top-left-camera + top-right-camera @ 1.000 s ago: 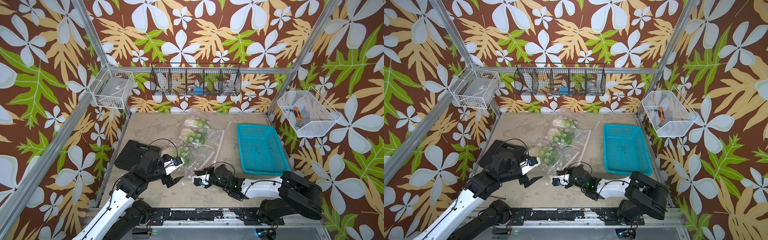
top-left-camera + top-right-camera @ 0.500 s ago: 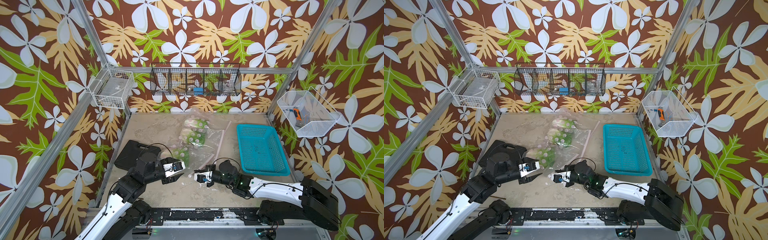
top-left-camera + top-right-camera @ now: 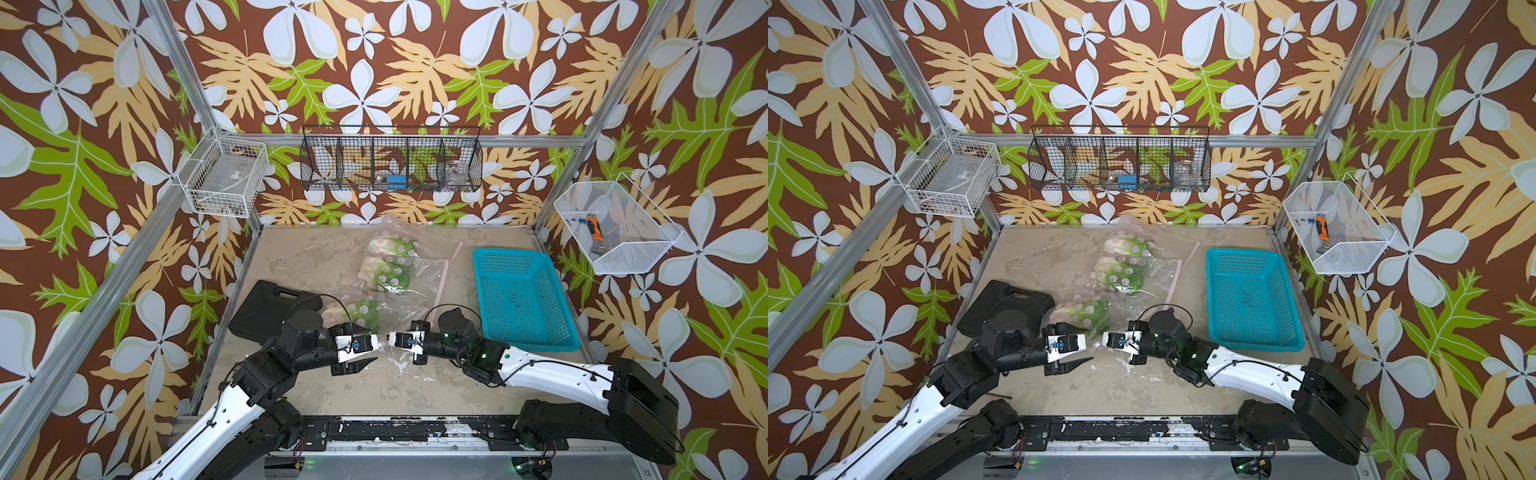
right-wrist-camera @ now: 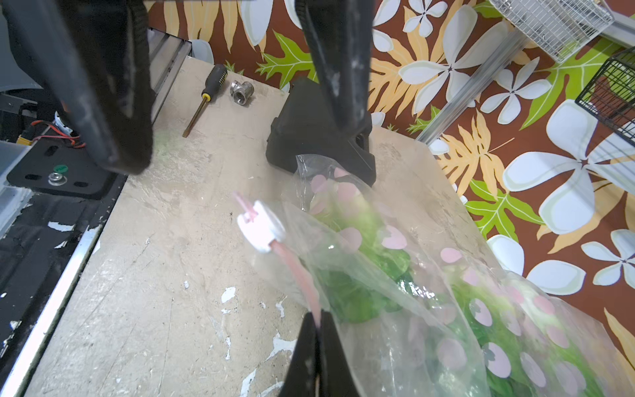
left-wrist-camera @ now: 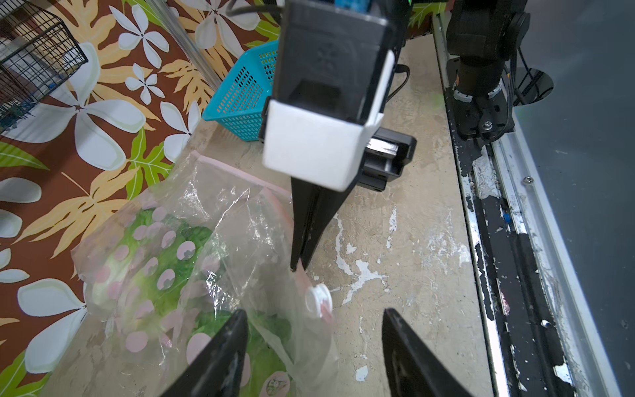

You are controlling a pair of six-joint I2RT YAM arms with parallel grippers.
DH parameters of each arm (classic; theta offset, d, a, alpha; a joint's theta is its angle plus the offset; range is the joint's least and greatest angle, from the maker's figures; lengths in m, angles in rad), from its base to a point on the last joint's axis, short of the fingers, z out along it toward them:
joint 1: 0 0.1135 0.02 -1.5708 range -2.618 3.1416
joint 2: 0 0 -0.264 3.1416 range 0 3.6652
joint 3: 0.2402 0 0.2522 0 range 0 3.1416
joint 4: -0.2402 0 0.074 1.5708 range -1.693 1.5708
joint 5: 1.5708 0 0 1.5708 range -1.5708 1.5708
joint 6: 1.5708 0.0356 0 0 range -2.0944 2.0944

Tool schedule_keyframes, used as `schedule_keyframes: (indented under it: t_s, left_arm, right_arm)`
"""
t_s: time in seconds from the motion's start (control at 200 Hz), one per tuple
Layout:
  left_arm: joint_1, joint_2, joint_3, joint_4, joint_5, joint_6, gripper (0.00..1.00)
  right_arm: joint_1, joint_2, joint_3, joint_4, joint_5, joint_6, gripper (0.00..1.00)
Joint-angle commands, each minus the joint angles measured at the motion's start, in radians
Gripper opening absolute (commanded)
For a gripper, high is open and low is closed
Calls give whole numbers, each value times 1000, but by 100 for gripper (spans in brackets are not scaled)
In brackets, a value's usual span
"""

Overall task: Open the zip-top bag and take out the chinese cabbages
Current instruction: Adjust the zipper food storage bag in the zipper food storage bag.

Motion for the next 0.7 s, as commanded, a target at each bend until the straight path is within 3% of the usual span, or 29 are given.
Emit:
schedule_keyframes:
  t_s: [0.0, 0.195, 0.285, 0.696]
  left_arm:
    - [-4, -13, 0, 17, -21, -26, 58]
    - [-4, -12, -10, 18, -58, -31, 46]
    - [-5, -2, -15, 34, -74, -54, 35]
    - [-7, 7, -53, 125, -104, -109, 31]
  right_arm:
    - [-7, 3, 15, -12, -24, 35, 0]
    - [-16, -4, 22, -11, -23, 47, 0]
    - [-18, -9, 24, -10, -23, 52, 0]
    - [-19, -18, 25, -33, -23, 64, 0]
